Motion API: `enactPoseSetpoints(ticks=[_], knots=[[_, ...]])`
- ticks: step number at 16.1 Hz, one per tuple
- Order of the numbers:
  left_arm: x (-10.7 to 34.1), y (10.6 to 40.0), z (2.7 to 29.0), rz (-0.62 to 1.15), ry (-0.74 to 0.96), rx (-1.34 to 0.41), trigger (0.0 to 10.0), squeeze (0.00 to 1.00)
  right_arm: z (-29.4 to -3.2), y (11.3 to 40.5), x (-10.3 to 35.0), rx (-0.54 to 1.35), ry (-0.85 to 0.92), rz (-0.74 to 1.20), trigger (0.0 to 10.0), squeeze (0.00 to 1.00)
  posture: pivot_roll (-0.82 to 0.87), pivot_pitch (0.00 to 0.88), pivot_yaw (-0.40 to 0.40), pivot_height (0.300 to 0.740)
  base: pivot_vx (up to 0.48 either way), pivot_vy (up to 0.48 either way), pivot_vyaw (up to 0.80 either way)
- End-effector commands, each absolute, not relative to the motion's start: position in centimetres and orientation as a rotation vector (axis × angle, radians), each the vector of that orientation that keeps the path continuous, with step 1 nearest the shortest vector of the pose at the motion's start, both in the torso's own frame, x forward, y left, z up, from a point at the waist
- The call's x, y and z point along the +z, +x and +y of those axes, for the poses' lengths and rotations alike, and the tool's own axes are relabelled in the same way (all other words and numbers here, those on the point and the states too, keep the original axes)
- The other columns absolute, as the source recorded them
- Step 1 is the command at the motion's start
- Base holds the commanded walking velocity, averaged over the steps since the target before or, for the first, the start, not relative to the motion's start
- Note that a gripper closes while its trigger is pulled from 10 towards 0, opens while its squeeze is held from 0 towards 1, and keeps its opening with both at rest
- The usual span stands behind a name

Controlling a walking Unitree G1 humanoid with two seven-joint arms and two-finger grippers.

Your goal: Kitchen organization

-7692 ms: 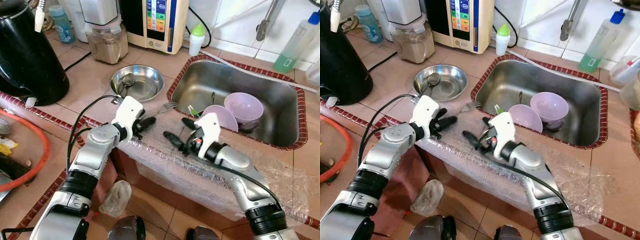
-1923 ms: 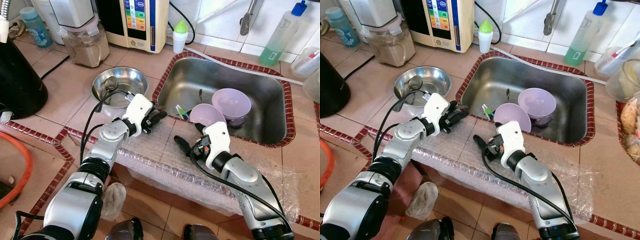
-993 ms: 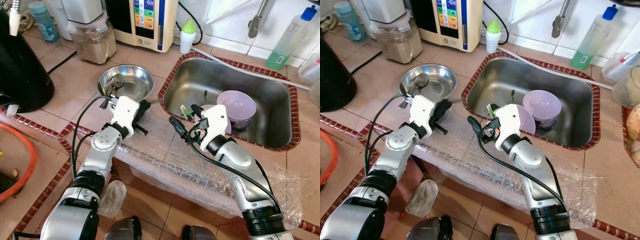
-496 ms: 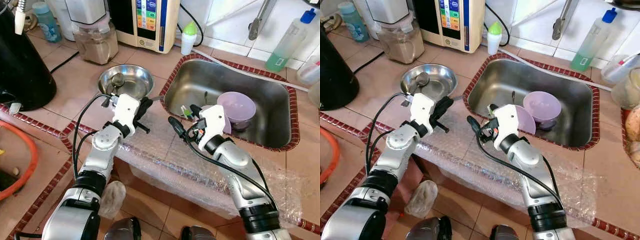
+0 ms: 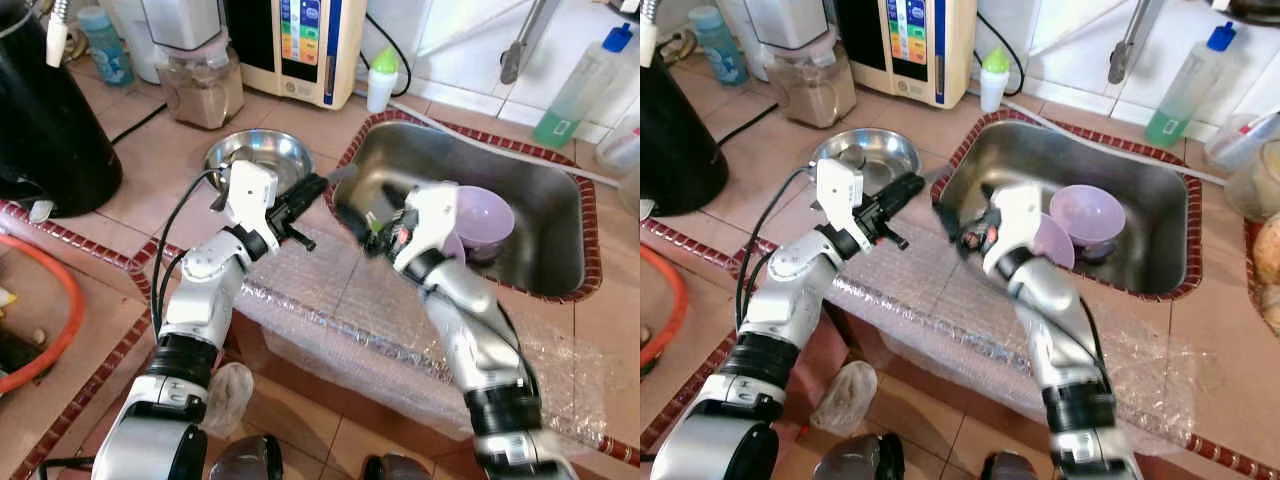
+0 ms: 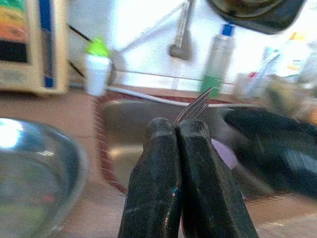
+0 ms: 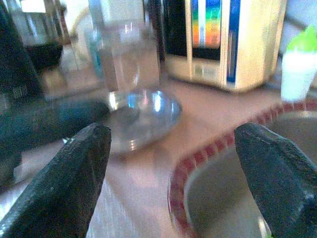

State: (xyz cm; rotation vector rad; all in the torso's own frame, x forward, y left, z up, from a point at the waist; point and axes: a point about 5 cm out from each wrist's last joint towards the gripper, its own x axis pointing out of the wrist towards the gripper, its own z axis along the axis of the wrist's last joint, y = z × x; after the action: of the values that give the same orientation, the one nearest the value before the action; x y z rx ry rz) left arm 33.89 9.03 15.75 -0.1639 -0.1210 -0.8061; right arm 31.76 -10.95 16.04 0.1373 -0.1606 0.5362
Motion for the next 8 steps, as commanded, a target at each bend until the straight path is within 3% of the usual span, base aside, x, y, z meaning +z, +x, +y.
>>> enactPoseSetpoints(ticks=[1,6,7,8], knots=[[15.9,33.6,8.8,-0.096,-0.201,-0.849,0.0,0.0,-11.2,32.0,16.4,0.53,0.176,-0.169,10.0,0.0,-0.01,0.002,0.009,0.74,0.0,0.0,0.0],[16.5,33.4,8.9,0.023,-0.558,-0.917,0.0,0.0,-11.0,32.6,17.2,0.566,0.334,-0.18,10.0,0.0,-0.01,0.0,0.027,0.74,0.0,0.0,0.0],[16.7,33.4,8.9,0.036,-0.618,-0.93,0.0,0.0,-10.8,32.7,17.2,0.571,0.36,-0.179,4.2,0.0,-0.01,0.0,0.031,0.74,0.0,0.0,0.0],[16.9,33.5,9.0,0.045,-0.677,-0.935,0.0,0.0,-10.7,32.8,17.2,0.577,0.399,-0.174,0.9,0.0,-0.01,0.0,0.033,0.74,0.0,0.0,0.0]])
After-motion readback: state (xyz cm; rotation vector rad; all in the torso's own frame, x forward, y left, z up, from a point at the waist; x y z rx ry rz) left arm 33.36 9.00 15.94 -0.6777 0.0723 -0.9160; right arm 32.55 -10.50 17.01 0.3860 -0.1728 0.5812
